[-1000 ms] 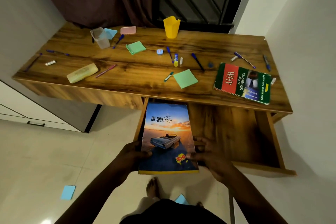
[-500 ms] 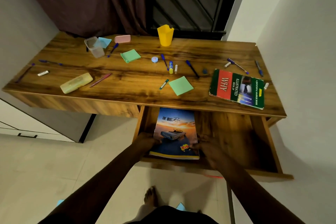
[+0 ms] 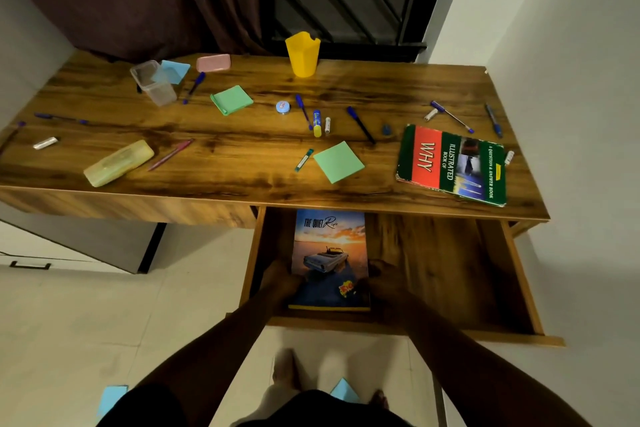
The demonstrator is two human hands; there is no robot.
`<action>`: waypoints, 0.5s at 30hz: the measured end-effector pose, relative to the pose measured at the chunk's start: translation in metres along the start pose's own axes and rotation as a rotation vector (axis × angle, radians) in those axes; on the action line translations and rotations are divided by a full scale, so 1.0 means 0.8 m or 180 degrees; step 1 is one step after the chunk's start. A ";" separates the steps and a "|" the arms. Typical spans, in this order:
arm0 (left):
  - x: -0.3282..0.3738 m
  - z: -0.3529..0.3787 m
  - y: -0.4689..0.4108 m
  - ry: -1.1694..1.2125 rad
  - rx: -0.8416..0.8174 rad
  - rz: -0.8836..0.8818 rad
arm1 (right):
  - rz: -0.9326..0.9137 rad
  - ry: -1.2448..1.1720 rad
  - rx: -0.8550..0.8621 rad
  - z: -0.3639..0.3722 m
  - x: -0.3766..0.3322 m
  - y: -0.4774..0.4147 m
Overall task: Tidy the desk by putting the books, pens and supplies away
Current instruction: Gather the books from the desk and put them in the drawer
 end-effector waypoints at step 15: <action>0.026 -0.004 0.000 -0.0555 0.0302 0.0024 | -0.0166 0.0468 0.0308 -0.002 0.028 -0.063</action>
Point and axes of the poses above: each hand's wrist, its own y-axis away from the middle knuckle, its own z-axis out of the palm, x = y × z, the point moved 6 cm from there along -y, towards the middle knuckle, and after that the axes turned 12 degrees about -x, right-handed, at the moved point
